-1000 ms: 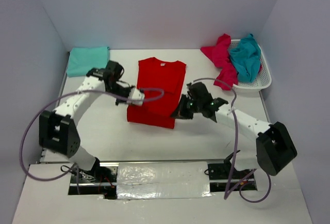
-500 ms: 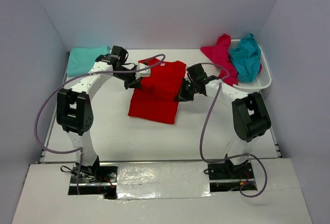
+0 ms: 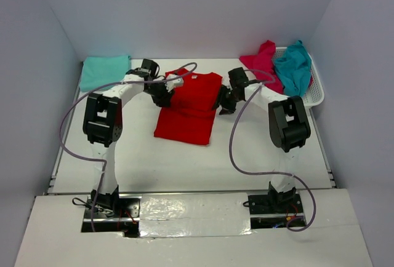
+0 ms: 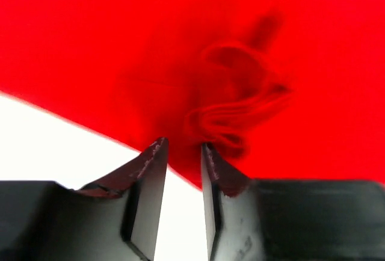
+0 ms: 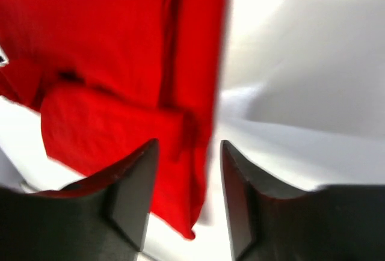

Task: Fold and stack the t-shirts
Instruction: Fold the folded rectangular tshirt in 1/3 of the way

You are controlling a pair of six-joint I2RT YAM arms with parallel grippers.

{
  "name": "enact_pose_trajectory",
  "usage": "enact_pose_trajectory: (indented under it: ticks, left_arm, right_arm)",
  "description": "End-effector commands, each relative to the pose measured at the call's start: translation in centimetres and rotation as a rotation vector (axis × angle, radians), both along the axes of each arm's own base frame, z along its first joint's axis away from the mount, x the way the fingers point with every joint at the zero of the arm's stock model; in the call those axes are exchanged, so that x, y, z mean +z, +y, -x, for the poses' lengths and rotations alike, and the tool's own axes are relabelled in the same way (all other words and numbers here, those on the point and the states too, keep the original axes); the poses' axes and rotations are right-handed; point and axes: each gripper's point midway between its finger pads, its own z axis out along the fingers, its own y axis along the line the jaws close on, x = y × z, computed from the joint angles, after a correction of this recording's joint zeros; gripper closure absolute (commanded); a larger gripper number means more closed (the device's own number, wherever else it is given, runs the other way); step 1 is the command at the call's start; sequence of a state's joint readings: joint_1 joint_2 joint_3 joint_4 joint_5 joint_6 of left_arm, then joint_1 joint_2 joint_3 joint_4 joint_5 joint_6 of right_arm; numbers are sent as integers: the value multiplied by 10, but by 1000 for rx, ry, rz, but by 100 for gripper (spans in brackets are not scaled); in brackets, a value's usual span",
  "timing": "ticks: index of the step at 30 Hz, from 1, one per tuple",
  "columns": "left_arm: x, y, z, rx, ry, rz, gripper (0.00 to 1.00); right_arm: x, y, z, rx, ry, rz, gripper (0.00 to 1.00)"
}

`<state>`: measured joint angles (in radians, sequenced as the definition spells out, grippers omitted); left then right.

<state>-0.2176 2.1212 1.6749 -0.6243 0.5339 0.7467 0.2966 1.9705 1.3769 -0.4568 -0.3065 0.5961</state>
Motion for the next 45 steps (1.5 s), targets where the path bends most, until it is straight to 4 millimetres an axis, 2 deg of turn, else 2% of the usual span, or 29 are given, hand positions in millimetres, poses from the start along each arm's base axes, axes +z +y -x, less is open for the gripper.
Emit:
enact_pose_trajectory:
  ticks: [1, 3, 4, 5, 6, 8, 9, 11, 12, 13, 14, 15, 16, 19, 20, 21, 23, 25, 31, 34, 35, 36, 37, 38, 39, 41, 42, 43, 45]
  left_arm:
    - [39, 23, -70, 264, -131, 24, 58]
    - [51, 43, -84, 377, -106, 71, 48]
    - [71, 43, -92, 384, -127, 124, 40]
    - [81, 47, -94, 402, -128, 155, 21]
    - [95, 54, -100, 425, -138, 195, 5]
    - [114, 53, -101, 409, -177, 214, 0]
    - [119, 53, -103, 408, -193, 212, 1]
    - [130, 55, -100, 412, -209, 213, 13]
    - [128, 58, -95, 414, -195, 212, 21]
    - [133, 59, -88, 409, -190, 219, 42]
    - [135, 61, -82, 393, -183, 236, 52]
    - [119, 63, -70, 396, -138, 232, 62]
    - [128, 66, -66, 401, -157, 239, 78]
    - [112, 76, -48, 416, -107, 209, 84]
    - [109, 77, -45, 414, -99, 206, 83]
    - [102, 79, -39, 422, -82, 194, 83]
    - [97, 83, -34, 431, -74, 189, 84]
    - [92, 85, -27, 437, -57, 186, 84]
    - [87, 83, -13, 416, -37, 188, 77]
    - [84, 83, -9, 414, -27, 180, 76]
    - [83, 84, -8, 416, -24, 176, 76]
    - [85, 85, -7, 416, -29, 172, 75]
    - [85, 86, -6, 416, -33, 162, 73]
    - [83, 86, -3, 411, -30, 156, 72]
    - [88, 85, -1, 397, -47, 157, 71]
    - [85, 82, 6, 354, -66, 137, 69]
    - [91, 79, 10, 326, -90, 129, 67]
    - [87, 69, 21, 235, -101, 101, 65]
    - [93, 52, 47, 65, -146, 63, 54]
  right_arm:
    - [35, -21, -43, -42, -124, 39, 42]
    - [49, -30, -49, -19, -161, 106, 40]
    - [65, -28, -55, -7, -201, 115, 40]
    - [70, -27, -52, 19, -224, 134, 42]
    - [89, -25, -49, 29, -275, 136, 44]
    - [91, -5, -31, 98, -323, 166, 54]
    - [92, 2, -18, 125, -336, 172, 66]
    - [94, 42, 3, 225, -370, 129, 80]
    - [84, 56, 14, 258, -348, 96, 86]
    - [88, 87, 29, 338, -352, 5, 97]
    - [76, 99, 35, 362, -319, -14, 100]
    - [75, 110, 39, 371, -304, -35, 100]
    - [72, 126, 48, 409, -292, -60, 100]
    - [53, 148, 51, 445, -245, -78, 100]
    - [35, 152, 53, 458, -200, -75, 100]
    - [37, 157, 47, 454, -204, -79, 100]
    - [27, 155, 36, 428, -197, -57, 100]
    - [29, 154, 27, 405, -203, -57, 100]
    - [14, 134, -3, 339, -186, -29, 100]
    - [8, 123, -27, 314, -189, 38, 100]
    - [-3, 121, -32, 310, -174, 64, 100]
    - [13, 123, -50, 300, -224, 72, 100]
    - [0, 110, -60, 271, -203, 135, 100]
    - [3, 104, -72, 249, -217, 163, 100]
    - [31, 104, -97, 222, -298, 170, 100]
    - [29, 77, -124, 141, -302, 257, 100]
    - [62, 70, -148, 75, -373, 252, 100]
    - [74, 48, -163, 13, -390, 283, 100]
    - [88, 32, -167, -20, -396, 272, 100]
